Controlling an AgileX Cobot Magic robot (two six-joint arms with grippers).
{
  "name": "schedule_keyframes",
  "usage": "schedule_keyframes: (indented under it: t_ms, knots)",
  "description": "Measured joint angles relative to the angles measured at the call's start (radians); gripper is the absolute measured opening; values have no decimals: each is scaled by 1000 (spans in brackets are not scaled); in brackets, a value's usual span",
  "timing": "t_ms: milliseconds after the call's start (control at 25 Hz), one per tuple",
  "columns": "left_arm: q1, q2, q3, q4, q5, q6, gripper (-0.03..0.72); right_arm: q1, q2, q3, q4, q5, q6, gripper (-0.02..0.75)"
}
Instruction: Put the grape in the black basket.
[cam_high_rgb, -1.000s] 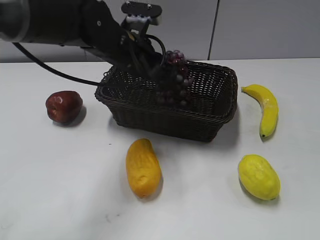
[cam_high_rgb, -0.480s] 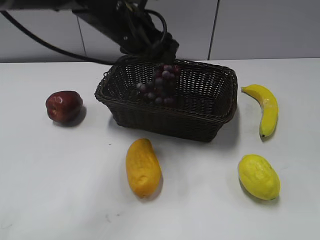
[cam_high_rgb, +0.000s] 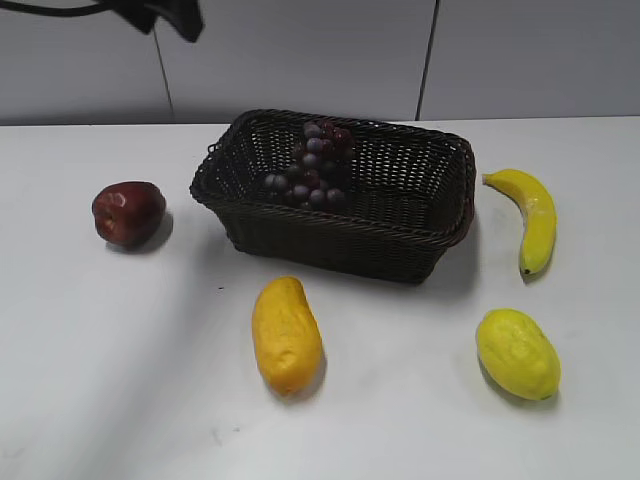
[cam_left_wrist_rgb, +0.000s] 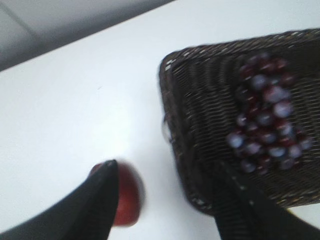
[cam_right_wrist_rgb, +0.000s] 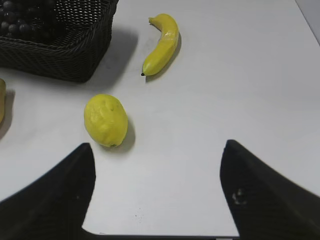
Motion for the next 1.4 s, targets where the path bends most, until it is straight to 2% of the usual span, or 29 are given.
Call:
schedule_keyframes:
  t_ms: [320, 480, 560, 960, 1400]
  knots:
    - [230, -27, 37, 26, 48, -47, 553, 0, 0, 0, 0, 0, 0, 590]
    - [329, -98, 171, 24, 45, -51, 551, 0, 0, 0, 0, 0, 0, 590]
    - [360, -164, 283, 21, 46, -54, 542, 0, 0, 0, 0, 0, 0, 590]
    - [371, -561, 818, 7, 51, -56, 525, 0, 0, 0, 0, 0, 0, 590]
    - [371, -927, 1153, -13, 22, -58, 480, 0, 0, 0, 0, 0, 0, 590]
